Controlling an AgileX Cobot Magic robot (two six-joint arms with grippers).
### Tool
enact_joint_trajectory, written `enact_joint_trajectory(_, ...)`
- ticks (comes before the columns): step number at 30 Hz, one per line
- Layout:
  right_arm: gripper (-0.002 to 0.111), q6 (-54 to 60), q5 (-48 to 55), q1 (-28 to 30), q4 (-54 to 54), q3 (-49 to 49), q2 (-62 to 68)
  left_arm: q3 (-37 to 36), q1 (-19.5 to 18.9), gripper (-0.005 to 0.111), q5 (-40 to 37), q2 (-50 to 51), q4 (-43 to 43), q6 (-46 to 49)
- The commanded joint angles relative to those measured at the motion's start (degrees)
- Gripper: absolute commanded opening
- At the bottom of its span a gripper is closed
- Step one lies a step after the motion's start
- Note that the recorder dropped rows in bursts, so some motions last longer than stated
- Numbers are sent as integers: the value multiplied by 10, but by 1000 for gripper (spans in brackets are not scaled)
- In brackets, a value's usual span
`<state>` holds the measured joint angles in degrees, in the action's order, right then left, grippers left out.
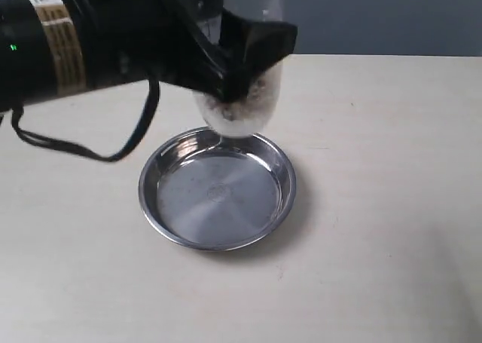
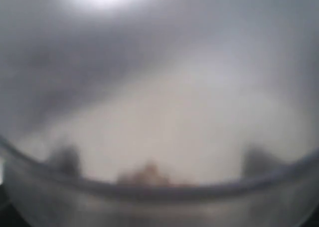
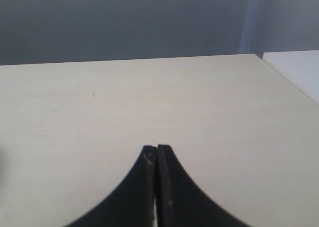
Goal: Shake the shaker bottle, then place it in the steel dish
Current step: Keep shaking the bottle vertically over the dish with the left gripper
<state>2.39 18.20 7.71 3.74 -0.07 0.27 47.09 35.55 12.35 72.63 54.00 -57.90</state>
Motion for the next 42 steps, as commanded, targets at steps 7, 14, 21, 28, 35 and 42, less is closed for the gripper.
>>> enact_joint_trajectory(7, -1, 1, -7, 2, 0, 1, -3, 9, 0, 0, -70, -33, -11, 6)
enact_joint_trajectory(14, -1, 1, -7, 2, 0, 1, -3, -15, 0, 0, -8, -30, 9, -34)
enact_joint_trajectory(21, -1, 1, -7, 2, 0, 1, -3, -77, 0, 0, -39, 30, -20, -19)
enact_joint_trajectory(28, -1, 1, -7, 2, 0, 1, -3, 20, 0, 0, -19, -52, -25, 47)
enact_joint_trajectory(35, -1, 1, -7, 2, 0, 1, -3, -41, 0, 0, 23, 3, -53, 44)
enact_joint_trajectory(42, -1, 1, -7, 2, 0, 1, -3, -75, 0, 0, -9, 41, -54, 63)
